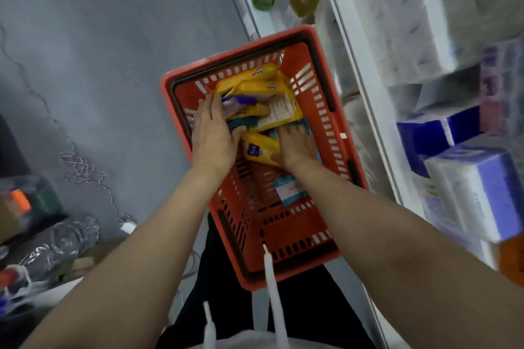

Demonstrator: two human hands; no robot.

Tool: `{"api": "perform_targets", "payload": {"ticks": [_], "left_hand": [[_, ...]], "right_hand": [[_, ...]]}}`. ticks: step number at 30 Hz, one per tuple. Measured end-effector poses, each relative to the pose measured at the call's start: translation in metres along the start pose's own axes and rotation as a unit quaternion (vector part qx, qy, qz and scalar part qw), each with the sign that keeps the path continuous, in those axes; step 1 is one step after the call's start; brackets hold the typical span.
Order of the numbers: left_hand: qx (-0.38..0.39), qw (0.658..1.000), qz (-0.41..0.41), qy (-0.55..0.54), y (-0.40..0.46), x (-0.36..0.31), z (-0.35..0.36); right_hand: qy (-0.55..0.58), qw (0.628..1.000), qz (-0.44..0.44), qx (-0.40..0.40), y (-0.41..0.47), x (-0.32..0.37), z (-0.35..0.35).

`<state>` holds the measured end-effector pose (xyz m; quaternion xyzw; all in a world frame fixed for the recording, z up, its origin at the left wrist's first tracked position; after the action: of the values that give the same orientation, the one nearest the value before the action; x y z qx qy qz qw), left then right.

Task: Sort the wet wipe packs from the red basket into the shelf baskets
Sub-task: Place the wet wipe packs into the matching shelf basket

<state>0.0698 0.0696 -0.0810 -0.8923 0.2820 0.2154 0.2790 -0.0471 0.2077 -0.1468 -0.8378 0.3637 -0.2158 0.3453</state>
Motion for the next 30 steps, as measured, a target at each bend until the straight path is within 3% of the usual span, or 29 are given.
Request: {"api": "perform_targets", "payload": {"ticks": [3,5,8,13,15,19,21,25,30], "left_hand": [[-0.024,1.000,0.006,-0.019,0.010,0.005,0.006],[-0.060,0.997,-0.009,-0.038,0.014,0.005,0.007],[-0.090,0.995,-0.023,-0.033,0.010,-0.001,0.007],[0.033,0.999,0.020,-0.003,-0.004,-0.003,0.025],[0.029,0.999,0.012,-0.025,-0.007,-0.007,0.027],[-0.107,0.993,-0.016,-0.054,0.007,-0.020,0.016],[-0.136,0.989,-0.028,-0.055,0.022,-0.025,0.014],[-0.152,0.983,-0.066,-0.081,0.038,-0.033,0.013],[-0.093,0.994,-0.053,-0.022,0.033,-0.037,0.020]], "right_hand": [[-0.016,0.998,0.020,0.050,-0.011,-0.012,0.020],[0.089,0.994,0.042,0.046,-0.018,-0.017,0.026],[0.308,0.944,0.114,0.028,-0.032,-0.021,0.025],[0.471,0.867,0.160,-0.032,-0.062,-0.025,0.013],[0.532,0.826,0.177,-0.058,-0.068,-0.029,0.009],[0.582,0.788,0.183,-0.081,-0.071,-0.034,0.002],[0.602,0.775,0.177,-0.076,-0.067,-0.032,-0.003],[0.636,0.750,0.163,-0.082,-0.055,-0.029,-0.010],[0.659,0.732,0.159,-0.067,-0.051,-0.027,-0.013]]}}
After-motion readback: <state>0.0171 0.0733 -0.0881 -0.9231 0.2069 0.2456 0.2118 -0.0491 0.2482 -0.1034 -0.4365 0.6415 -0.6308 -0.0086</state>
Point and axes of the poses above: each hand's wrist, its own y-axis towards the middle knuckle, its own z-axis out of the palm, x = y × z, the point moved 2 cm from there along y, towards the middle knuckle, and after that the axes turned 1 degree about x, right-handed, at the moved point
